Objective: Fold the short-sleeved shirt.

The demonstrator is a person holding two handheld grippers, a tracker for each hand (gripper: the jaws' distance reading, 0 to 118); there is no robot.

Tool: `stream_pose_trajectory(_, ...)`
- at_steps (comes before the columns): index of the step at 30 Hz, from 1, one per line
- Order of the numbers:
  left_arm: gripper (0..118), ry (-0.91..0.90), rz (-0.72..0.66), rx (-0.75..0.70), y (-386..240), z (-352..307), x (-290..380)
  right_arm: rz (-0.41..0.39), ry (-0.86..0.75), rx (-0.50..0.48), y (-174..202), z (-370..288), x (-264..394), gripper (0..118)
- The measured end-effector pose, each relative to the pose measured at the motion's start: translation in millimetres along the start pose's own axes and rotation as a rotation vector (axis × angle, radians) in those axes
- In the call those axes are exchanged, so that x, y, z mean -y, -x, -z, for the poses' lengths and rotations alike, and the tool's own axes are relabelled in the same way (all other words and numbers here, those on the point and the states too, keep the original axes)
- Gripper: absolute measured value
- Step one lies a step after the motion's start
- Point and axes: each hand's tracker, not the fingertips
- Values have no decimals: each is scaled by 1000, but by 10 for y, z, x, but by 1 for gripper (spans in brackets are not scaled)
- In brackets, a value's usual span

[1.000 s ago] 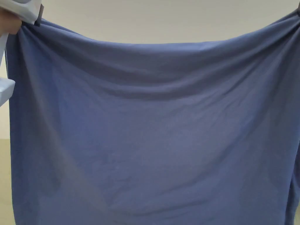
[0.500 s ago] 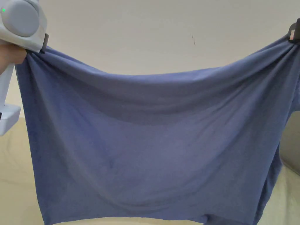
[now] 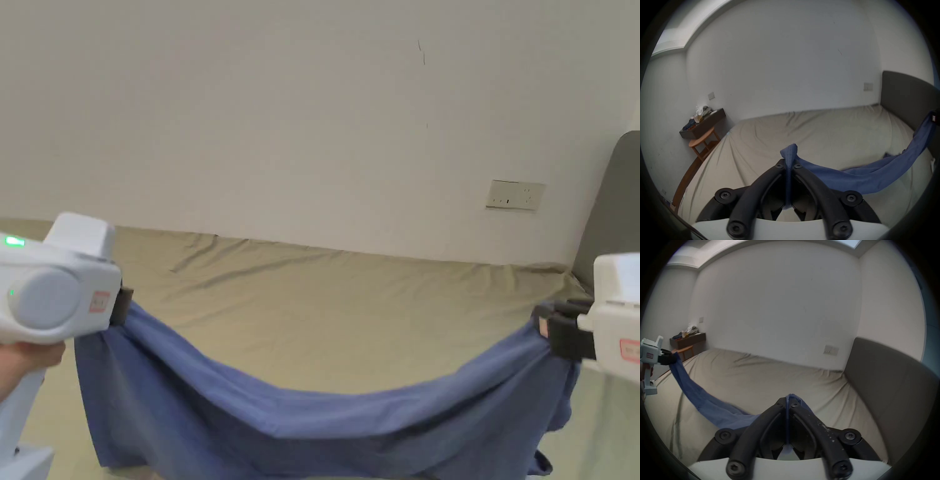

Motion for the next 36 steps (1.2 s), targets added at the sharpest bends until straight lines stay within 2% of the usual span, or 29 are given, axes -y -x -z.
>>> stream_pose_trajectory(3, 4, 48, -1, 24, 29, -82, 457, 79, 58, -56, 140, -215, 561, 5)
stream_pose_trajectory(5, 4, 109, 1, 65, 83, -138, 766, 104, 134, -82, 209, -326, 946, 5)
stream_pose_trajectory(7, 4, 146, 10, 71, 129, -238, 1064, 117, 179, -90, 280, -461, 1283, 5)
stream_pose_trajectory(11, 4, 222, 8, 84, 229, -502, 1725, 195, 247, -90, 395, -830, 1851, 5)
stream_pose_trajectory(13, 4, 260, -14, 105, 246, -701, 1992, 202, 258, -77, 417, -1008, 2069, 5)
stream_pose_trajectory(20, 4, 265, -104, 114, 358, -1395, 2683, 248, 244, -26, 529, -1772, 2439, 5)
stream_pose_trajectory(30, 4, 258, -200, 59, 509, -2173, 3255, 246, 237, 41, 473, -2646, 2891, 5)
stream_pose_trajectory(36, 4, 338, -292, 70, 513, -2431, 3694, 315, 280, 74, 517, -2939, 3305, 5)
